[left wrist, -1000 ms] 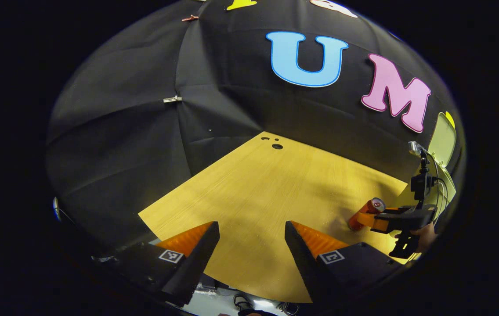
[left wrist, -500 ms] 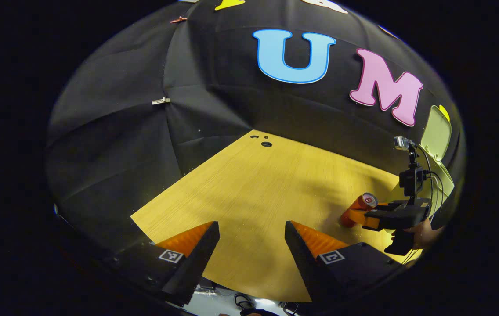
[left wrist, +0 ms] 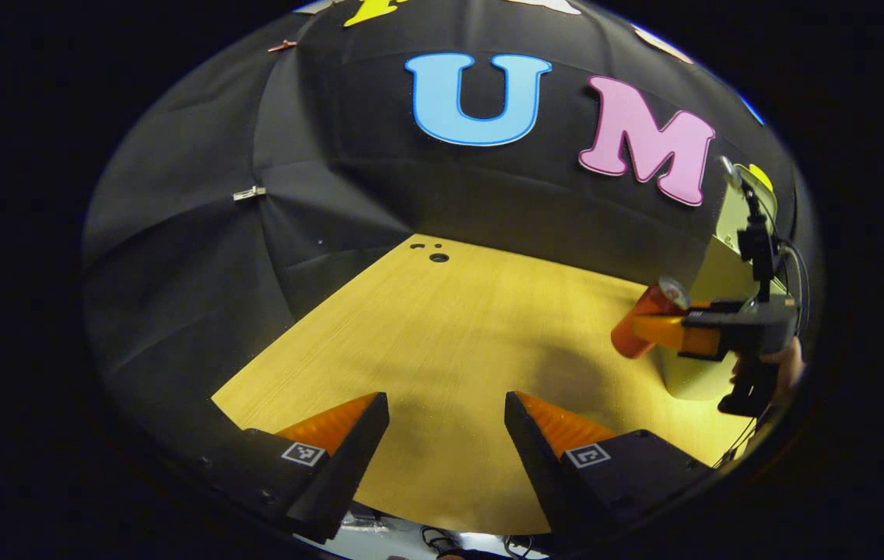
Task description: Press the lid of the desktop garbage bin to open it, pick up the crumpled paper on the desktop and throw it into the bin, then pick up the pop can on the desktop and drop it into the bin, and finally close the garbage bin lid.
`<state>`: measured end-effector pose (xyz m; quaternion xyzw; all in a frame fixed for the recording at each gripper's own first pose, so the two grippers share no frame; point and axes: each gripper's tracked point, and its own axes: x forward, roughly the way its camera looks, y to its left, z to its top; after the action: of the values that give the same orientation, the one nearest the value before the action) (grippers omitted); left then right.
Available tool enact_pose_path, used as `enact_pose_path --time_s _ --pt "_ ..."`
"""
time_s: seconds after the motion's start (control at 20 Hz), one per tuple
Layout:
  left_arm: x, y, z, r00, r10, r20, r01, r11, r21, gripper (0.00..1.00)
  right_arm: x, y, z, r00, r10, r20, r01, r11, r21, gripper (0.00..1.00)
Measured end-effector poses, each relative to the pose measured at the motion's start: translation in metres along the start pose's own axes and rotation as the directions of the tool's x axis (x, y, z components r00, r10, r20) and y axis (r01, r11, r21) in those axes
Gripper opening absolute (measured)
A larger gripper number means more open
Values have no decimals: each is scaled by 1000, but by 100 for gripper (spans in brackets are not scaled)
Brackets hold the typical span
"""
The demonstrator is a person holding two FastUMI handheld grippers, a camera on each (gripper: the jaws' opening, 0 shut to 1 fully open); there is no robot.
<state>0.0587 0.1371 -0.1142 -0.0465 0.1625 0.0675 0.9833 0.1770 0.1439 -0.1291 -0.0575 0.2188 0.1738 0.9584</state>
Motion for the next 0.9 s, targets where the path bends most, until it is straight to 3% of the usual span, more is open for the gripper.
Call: enact_pose_path --time_s 0.4,0.9 --pt "3 -30 -3 995 -97 5 97 995 28 96 -66 -15 81 981 -41 188 34 999 38 82" --pt "12 -73 -16 981 -195 -22 196 978 69 96 -132 -99 136 911 -229 342 203 973 110 82"
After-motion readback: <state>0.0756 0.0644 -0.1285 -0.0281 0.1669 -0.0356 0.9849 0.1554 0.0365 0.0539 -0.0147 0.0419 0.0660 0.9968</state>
